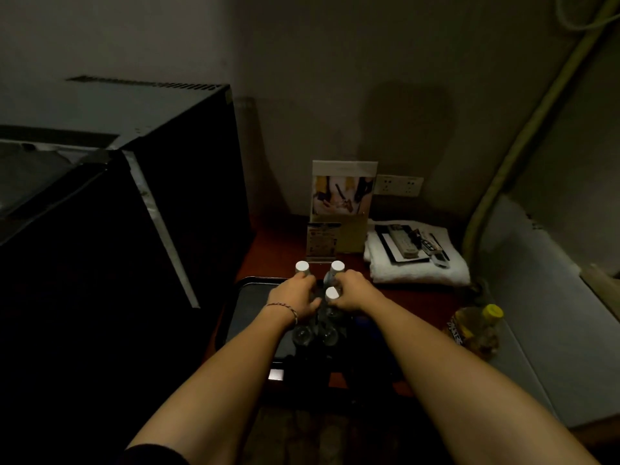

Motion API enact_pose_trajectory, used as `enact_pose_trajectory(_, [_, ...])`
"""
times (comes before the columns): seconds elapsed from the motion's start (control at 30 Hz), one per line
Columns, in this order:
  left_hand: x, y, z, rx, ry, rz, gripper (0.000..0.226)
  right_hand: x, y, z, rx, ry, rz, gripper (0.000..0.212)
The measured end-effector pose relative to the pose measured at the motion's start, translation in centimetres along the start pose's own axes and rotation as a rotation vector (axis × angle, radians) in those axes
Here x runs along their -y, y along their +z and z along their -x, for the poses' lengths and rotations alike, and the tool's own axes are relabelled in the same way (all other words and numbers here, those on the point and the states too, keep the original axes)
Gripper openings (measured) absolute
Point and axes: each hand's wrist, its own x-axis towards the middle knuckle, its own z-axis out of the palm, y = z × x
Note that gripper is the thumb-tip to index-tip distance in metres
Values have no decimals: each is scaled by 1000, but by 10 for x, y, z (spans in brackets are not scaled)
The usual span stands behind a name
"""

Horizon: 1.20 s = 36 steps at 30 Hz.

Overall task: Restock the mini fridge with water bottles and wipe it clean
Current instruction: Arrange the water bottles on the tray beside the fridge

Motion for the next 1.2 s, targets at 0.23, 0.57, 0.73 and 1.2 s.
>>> enact_pose_trajectory(0.23, [-5, -27, 15, -33, -42, 16, 37, 15, -25, 16, 39, 22, 52, 50])
enact_pose_trajectory(0.57, [-16, -99, 60, -122, 16, -6, 40, 74, -68, 82, -67, 9, 99, 46])
enact_pose_trajectory(0.73, [-25, -126, 97, -173, 44, -29, 38, 100, -78, 128, -142, -1, 101, 38])
enact_pose_trajectory(1.2, [-31, -154, 294, -214, -38, -100, 41, 166, -39, 294, -216, -64, 93, 35])
